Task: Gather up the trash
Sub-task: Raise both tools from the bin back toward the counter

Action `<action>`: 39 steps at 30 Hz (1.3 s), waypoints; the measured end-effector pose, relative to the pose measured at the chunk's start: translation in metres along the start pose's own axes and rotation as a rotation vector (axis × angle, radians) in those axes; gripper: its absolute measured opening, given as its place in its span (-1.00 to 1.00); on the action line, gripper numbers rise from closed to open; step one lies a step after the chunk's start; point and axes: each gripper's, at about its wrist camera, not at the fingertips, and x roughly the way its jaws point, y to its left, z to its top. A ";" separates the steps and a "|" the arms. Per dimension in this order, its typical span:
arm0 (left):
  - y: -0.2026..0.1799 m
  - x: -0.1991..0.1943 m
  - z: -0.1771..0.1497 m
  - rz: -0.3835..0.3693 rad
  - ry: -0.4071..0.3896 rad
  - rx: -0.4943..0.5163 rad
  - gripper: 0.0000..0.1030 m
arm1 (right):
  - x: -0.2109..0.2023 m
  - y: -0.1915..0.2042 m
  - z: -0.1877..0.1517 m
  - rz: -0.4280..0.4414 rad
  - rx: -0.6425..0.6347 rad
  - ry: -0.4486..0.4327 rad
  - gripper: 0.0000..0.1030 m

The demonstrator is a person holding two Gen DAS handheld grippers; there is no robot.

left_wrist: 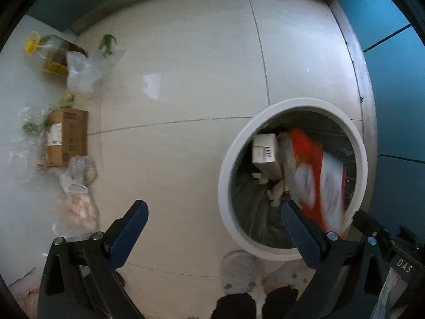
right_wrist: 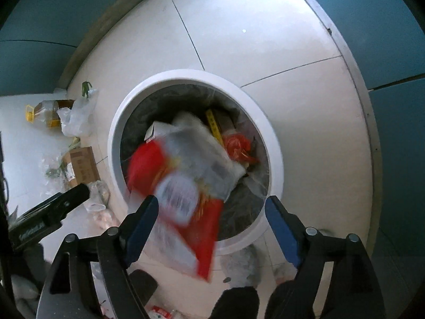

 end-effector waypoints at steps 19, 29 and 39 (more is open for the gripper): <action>0.018 -0.158 -0.074 0.022 -0.123 -0.014 0.99 | -0.164 0.063 -0.074 -0.229 -0.169 -0.192 0.99; 0.026 -0.298 -0.130 -0.008 -0.219 0.022 0.99 | -0.322 0.102 -0.147 -0.210 -0.215 -0.300 0.99; 0.041 -0.415 -0.187 -0.079 -0.309 0.045 0.99 | -0.474 0.124 -0.231 -0.168 -0.209 -0.387 0.99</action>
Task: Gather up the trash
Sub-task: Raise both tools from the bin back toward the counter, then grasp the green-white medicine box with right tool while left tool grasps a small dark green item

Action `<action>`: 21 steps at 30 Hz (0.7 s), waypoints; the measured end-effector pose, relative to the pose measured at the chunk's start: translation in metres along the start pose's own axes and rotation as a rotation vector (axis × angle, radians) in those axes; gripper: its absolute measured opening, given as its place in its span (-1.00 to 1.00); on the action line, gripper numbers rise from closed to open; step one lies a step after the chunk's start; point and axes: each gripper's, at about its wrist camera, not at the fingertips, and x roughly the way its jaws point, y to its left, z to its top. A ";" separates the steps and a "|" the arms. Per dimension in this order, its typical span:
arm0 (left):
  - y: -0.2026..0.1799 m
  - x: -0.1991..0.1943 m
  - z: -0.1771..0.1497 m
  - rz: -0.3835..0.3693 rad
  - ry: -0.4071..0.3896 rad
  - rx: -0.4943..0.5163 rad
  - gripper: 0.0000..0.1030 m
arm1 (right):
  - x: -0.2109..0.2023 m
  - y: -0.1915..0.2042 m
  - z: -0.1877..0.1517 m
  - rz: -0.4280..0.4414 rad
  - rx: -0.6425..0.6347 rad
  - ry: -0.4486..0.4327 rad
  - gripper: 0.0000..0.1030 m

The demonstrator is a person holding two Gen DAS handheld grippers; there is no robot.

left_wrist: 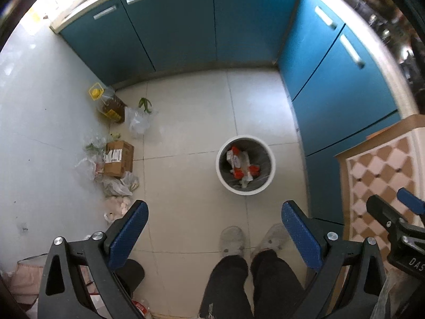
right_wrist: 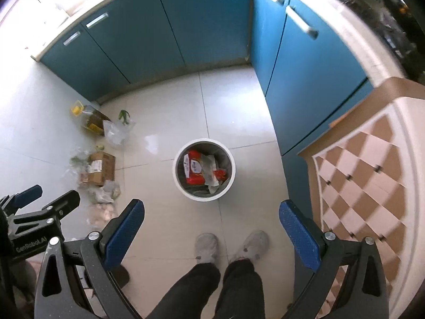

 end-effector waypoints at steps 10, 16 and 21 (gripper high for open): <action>-0.019 -0.113 -0.006 0.086 -0.196 0.045 0.99 | -0.116 -0.019 -0.028 0.191 0.109 -0.085 0.99; -0.099 -0.166 0.006 0.036 -0.360 0.149 0.99 | -0.175 -0.085 -0.048 0.260 0.280 -0.189 0.99; -0.221 -0.180 -0.001 -0.031 -0.360 0.383 0.99 | -0.225 -0.192 -0.099 0.199 0.498 -0.284 0.99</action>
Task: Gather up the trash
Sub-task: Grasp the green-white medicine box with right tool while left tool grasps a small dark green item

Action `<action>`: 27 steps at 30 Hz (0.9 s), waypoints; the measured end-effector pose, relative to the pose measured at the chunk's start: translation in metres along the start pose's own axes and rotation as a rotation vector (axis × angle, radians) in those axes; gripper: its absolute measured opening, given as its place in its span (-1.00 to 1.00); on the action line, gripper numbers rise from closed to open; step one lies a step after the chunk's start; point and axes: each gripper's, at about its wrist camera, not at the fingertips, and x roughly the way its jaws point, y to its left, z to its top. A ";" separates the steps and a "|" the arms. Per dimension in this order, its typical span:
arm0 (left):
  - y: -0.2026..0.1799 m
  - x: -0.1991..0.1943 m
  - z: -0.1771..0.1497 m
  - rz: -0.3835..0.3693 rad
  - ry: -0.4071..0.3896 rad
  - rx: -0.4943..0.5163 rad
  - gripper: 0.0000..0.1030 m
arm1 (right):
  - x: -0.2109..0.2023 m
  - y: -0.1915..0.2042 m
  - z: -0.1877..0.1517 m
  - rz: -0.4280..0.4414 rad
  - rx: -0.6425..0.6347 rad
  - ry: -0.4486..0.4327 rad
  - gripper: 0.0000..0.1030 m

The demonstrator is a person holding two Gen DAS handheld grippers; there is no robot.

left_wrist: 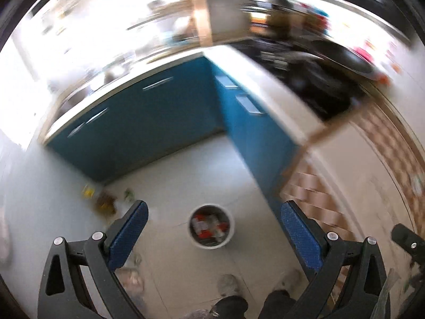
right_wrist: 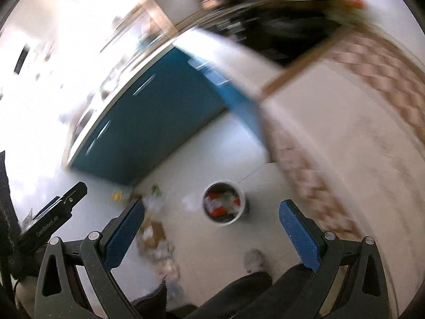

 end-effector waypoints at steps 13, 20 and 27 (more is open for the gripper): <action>-0.366 0.000 -0.049 -0.224 0.119 0.671 1.00 | -0.146 -0.388 -0.138 -0.476 0.889 -0.065 0.99; -0.440 0.016 -0.094 -0.190 0.145 0.870 0.99 | -0.116 -0.450 -0.184 -0.498 0.995 0.032 0.89; -0.462 0.014 -0.108 -0.200 0.168 0.902 0.99 | -0.098 -0.419 -0.164 -0.660 0.785 0.027 0.28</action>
